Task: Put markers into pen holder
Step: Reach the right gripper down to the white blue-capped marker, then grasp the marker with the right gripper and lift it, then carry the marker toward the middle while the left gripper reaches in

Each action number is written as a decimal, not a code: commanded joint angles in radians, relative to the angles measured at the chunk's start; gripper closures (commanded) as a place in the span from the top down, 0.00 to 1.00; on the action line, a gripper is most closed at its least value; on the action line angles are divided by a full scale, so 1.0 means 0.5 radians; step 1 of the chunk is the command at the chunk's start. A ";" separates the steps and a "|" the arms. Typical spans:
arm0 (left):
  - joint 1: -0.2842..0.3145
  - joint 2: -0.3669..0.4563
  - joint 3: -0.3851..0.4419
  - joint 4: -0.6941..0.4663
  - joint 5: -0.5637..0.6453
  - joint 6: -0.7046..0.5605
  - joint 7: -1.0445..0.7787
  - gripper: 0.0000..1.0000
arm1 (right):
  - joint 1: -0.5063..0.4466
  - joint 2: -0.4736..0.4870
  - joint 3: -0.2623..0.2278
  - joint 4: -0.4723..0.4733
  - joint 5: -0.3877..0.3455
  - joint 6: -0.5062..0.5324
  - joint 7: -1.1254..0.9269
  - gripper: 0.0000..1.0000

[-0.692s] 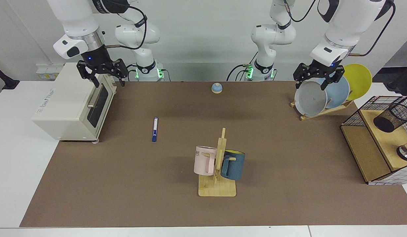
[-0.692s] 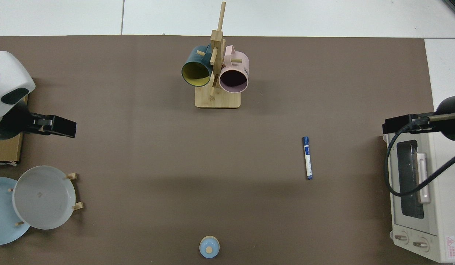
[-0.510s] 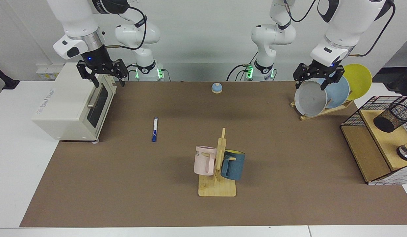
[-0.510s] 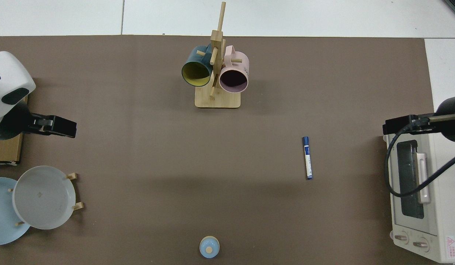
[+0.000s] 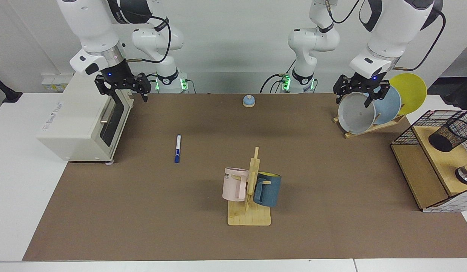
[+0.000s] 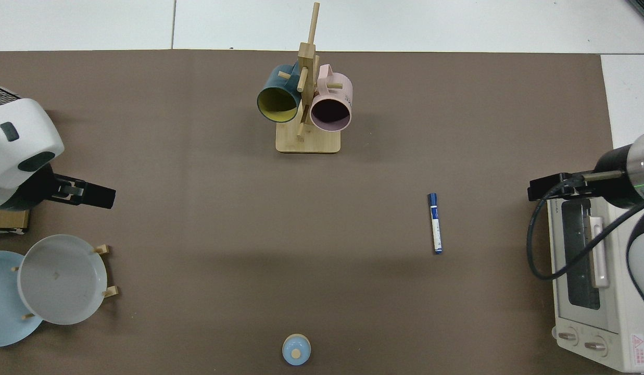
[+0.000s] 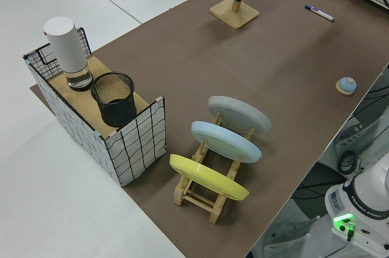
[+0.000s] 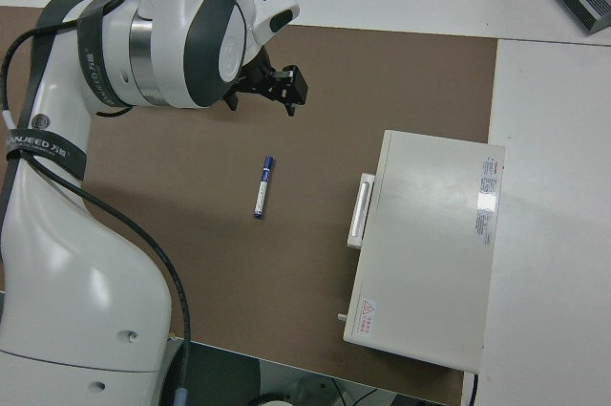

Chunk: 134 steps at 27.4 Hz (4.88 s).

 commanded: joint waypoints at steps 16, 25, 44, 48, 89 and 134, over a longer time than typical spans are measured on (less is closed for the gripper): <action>0.013 -0.118 -0.010 -0.144 -0.029 0.031 0.040 1.00 | 0.154 0.057 0.022 -0.626 0.039 0.692 0.095 1.00; 0.013 -0.130 -0.007 -0.154 -0.032 0.016 0.040 1.00 | 0.166 0.207 0.025 -0.728 0.039 0.959 0.119 1.00; 0.013 -0.130 -0.007 -0.172 -0.032 0.019 0.040 1.00 | 0.274 0.490 0.022 -0.872 0.033 1.386 0.199 0.98; 0.013 -0.130 -0.007 -0.172 -0.032 0.019 0.040 1.00 | 0.298 0.545 0.016 -0.875 0.027 1.432 0.199 0.97; -0.008 -0.109 -0.016 -0.144 -0.026 0.050 0.402 1.00 | 0.298 0.662 0.016 -0.826 0.000 1.576 0.300 0.00; -0.054 -0.127 -0.142 -0.144 -0.412 0.084 1.927 1.00 | 0.319 0.155 0.301 -0.249 0.585 0.597 2.358 0.00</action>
